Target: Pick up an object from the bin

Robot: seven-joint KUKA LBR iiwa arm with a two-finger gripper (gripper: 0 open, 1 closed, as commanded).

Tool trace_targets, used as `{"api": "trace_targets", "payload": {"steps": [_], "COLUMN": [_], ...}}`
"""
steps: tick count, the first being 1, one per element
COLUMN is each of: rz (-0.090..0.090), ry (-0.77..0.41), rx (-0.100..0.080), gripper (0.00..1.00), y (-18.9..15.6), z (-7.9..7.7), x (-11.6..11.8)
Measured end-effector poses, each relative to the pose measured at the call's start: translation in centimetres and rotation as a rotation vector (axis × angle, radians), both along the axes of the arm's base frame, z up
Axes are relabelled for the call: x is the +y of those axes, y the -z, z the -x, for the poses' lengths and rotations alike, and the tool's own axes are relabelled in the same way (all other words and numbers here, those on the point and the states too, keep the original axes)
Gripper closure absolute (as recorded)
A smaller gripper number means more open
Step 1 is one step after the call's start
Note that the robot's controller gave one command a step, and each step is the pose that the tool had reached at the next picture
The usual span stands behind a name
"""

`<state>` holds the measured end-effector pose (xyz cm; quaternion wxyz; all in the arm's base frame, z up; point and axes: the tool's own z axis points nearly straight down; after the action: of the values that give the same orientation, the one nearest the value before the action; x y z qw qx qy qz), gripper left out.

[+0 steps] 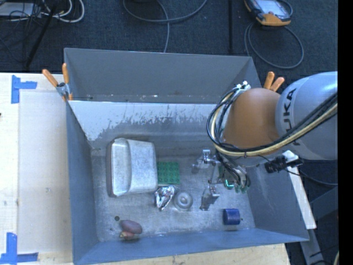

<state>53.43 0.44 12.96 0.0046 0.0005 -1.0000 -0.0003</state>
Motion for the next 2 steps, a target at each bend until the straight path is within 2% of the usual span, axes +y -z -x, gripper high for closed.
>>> {"api": "trace_targets", "payload": {"steps": [1, 2], "rz": [0.003, -0.002], "ry": [-0.277, -0.478], "rx": [-0.016, -0.010], "gripper": [0.00, 0.00], "y": [5.6, 2.9], "z": [-0.8, -1.1], "x": [7.2, 9.6]}}
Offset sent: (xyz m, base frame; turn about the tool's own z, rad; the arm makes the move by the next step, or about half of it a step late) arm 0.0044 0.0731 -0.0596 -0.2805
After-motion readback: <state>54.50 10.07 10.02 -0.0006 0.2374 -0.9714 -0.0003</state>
